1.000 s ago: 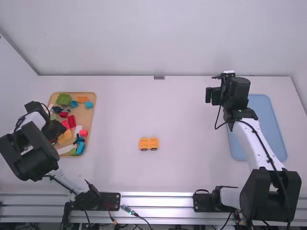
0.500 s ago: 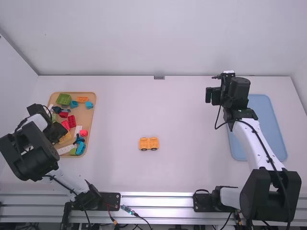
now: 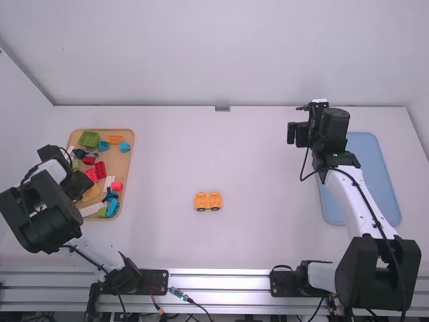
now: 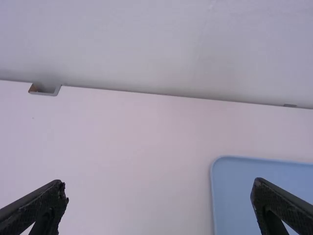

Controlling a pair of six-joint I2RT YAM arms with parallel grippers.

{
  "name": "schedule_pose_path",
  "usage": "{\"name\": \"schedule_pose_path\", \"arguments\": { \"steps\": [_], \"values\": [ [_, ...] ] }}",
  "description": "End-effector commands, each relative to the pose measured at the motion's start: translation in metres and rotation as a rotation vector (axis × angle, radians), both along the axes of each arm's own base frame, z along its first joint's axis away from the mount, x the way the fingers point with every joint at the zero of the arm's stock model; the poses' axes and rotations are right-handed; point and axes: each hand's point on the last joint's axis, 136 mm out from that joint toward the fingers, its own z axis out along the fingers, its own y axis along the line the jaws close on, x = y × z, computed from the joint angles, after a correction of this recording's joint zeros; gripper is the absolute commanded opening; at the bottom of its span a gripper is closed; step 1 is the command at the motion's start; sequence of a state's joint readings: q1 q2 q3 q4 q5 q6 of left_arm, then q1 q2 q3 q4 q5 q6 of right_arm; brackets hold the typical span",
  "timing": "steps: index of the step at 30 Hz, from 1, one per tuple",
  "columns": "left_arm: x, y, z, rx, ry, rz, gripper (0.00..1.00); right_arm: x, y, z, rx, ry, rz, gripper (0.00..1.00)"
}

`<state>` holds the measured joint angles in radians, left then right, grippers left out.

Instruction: Assemble lego blocks to make yellow taxi

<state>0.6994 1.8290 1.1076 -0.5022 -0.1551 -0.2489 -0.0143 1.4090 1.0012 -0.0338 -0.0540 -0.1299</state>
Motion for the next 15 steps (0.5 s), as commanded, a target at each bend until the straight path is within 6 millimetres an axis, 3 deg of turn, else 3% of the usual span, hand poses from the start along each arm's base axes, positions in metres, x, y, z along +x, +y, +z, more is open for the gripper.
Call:
{"name": "schedule_pose_path", "arguments": {
  "steps": [1, 8, 15],
  "values": [
    [-0.013, 0.004, -0.003, 0.029, 0.051, 0.047, 0.68, 0.004, 0.001, 0.008, 0.003, -0.018, 0.003, 0.99],
    [-0.01, -0.001, -0.006, 0.003, 0.031, 0.039, 0.68, 0.004, 0.001, 0.009, 0.003, -0.021, 0.004, 0.99],
    [0.009, -0.019, -0.008, -0.095, -0.046, -0.085, 0.69, 0.003, 0.001, 0.008, 0.003, -0.017, 0.003, 0.99]
  ]
}}
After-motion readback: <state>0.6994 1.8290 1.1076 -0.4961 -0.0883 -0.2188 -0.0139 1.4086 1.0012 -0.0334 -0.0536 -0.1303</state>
